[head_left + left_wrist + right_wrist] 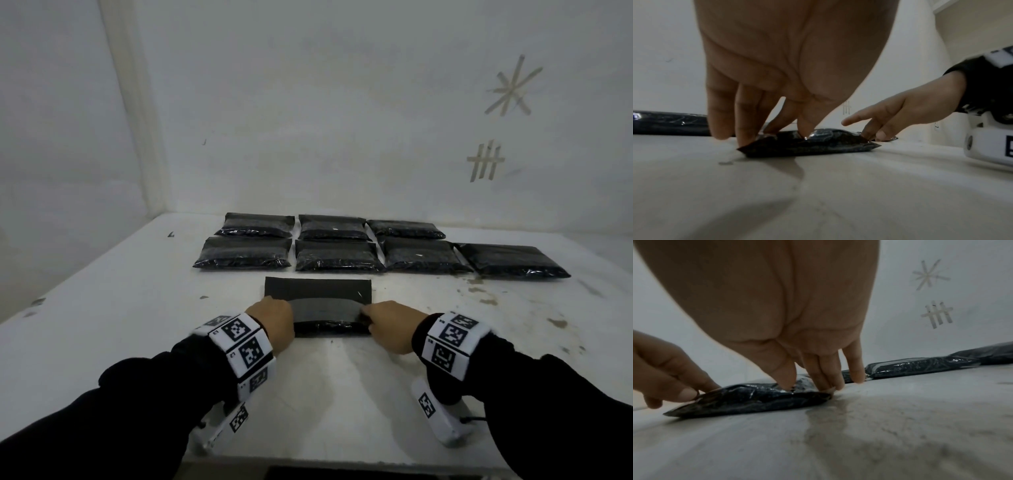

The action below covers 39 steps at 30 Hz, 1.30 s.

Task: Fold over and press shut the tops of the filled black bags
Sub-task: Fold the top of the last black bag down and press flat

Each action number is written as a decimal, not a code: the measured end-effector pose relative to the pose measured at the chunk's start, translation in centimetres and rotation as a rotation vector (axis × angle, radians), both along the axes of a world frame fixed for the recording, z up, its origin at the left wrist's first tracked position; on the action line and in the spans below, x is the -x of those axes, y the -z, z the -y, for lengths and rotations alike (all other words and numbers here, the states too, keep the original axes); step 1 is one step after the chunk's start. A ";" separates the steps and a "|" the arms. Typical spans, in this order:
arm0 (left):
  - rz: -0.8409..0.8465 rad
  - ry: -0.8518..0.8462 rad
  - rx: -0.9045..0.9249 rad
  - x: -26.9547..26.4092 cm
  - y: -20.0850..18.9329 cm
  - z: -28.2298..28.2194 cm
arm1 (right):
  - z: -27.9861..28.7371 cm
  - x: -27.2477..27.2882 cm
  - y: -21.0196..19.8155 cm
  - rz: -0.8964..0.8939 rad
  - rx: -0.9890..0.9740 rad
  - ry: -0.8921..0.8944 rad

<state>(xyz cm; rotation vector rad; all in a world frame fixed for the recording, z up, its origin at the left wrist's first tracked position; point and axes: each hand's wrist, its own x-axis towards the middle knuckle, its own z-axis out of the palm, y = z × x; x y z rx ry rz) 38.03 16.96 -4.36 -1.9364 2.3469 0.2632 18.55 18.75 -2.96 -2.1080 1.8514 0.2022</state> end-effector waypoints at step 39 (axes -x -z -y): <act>-0.011 -0.112 -0.112 3.8 0.2 -1.4 | 0.4 0.9 1.7 -0.136 -0.012 0.068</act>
